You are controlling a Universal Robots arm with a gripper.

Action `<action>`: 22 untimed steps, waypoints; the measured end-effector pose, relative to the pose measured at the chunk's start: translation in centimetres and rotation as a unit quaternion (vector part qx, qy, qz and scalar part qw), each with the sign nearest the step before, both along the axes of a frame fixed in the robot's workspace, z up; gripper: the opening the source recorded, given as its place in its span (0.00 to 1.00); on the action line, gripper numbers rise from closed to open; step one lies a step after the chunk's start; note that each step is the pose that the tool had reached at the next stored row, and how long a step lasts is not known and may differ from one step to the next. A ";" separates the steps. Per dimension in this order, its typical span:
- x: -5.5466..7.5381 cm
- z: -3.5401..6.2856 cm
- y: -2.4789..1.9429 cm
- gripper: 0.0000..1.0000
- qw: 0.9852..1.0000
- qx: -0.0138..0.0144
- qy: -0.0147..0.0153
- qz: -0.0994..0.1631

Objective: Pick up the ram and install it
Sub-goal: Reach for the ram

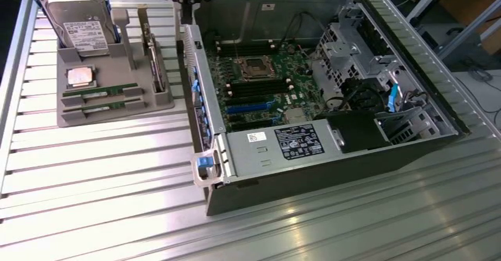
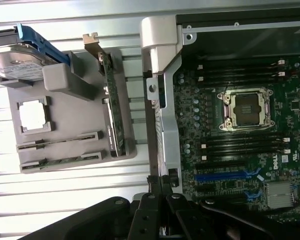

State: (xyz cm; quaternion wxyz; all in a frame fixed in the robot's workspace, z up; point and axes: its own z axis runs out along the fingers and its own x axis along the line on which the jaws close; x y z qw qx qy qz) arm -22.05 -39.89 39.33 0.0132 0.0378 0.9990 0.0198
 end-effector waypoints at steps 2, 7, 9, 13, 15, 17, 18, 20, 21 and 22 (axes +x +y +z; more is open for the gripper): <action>-0.1 0.00 0.00 0.10 1.000 0.000 0.000 0.000; -0.5 0.00 0.00 0.10 1.000 0.000 0.000 0.000; -0.7 0.00 0.00 0.10 1.000 0.000 0.000 0.000; -0.8 0.00 0.00 0.10 1.000 0.000 0.000 0.000; -0.9 0.00 0.00 0.10 1.000 0.000 0.000 0.000; -1.0 0.00 0.00 0.10 1.000 0.000 0.000 0.000; -1.1 0.00 0.00 0.10 1.000 0.000 0.000 0.000; -1.1 0.00 0.00 0.10 1.000 0.000 0.000 0.000; -1.2 0.00 0.00 0.10 1.000 0.000 0.000 0.000; -1.2 0.00 0.00 0.10 1.000 0.000 0.000 0.000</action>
